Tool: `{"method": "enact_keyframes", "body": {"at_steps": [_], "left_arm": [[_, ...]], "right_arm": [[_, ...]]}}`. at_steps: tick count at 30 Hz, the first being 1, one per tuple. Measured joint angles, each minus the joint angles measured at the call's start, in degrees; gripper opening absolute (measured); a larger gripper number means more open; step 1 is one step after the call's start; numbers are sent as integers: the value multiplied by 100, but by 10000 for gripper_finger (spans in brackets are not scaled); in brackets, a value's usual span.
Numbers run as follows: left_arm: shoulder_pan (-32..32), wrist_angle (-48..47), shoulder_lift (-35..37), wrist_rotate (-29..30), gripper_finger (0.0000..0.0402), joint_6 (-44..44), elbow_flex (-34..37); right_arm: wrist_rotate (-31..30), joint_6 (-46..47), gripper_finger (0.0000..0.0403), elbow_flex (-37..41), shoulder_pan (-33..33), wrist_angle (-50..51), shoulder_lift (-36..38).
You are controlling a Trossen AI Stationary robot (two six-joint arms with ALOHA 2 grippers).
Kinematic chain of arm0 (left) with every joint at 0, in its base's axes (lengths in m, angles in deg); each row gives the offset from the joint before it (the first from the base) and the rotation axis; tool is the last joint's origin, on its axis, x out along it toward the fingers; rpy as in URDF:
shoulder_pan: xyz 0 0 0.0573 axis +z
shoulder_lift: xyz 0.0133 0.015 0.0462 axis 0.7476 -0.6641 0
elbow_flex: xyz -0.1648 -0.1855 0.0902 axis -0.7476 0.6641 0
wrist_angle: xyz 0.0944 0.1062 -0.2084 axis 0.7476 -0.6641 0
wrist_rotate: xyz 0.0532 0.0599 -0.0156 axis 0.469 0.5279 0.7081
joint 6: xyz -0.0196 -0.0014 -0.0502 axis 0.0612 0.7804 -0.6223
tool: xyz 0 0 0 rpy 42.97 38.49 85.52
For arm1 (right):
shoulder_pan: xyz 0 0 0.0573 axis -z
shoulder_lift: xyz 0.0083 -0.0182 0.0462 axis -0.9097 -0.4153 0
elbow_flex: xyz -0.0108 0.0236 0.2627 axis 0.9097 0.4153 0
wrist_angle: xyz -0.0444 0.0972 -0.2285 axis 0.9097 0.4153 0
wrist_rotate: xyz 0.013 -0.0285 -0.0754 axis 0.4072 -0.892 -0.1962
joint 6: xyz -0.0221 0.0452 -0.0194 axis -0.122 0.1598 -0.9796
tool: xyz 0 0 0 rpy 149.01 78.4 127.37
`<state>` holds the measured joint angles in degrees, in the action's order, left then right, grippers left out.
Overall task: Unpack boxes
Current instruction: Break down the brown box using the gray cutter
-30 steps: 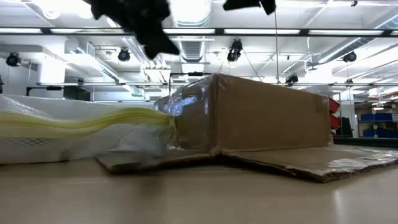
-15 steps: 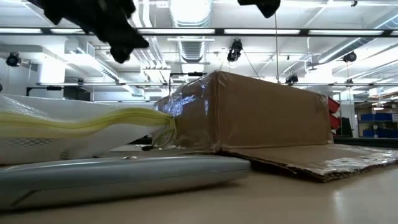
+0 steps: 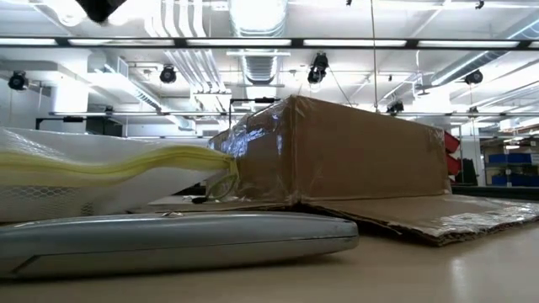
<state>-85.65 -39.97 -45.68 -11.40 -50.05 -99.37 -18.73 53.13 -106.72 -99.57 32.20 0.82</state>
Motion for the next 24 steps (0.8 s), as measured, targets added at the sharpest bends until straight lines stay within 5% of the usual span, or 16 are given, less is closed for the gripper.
{"method": "enact_keyframes", "body": {"at_steps": [7,15,24], "left_arm": [[-1066,-83,-1466,232,22,-1240,-551],[-1020,303,-2826,507,125,-1509,-672],[-762,803,-3568,628,232,-1414,-661]], "right_arm": [[-620,734,44,-120,-825,-1256,-1130],[-1016,929,132,-920,-977,-1407,-2540],[-1269,998,181,-1776,-973,-1425,-3393]]}}
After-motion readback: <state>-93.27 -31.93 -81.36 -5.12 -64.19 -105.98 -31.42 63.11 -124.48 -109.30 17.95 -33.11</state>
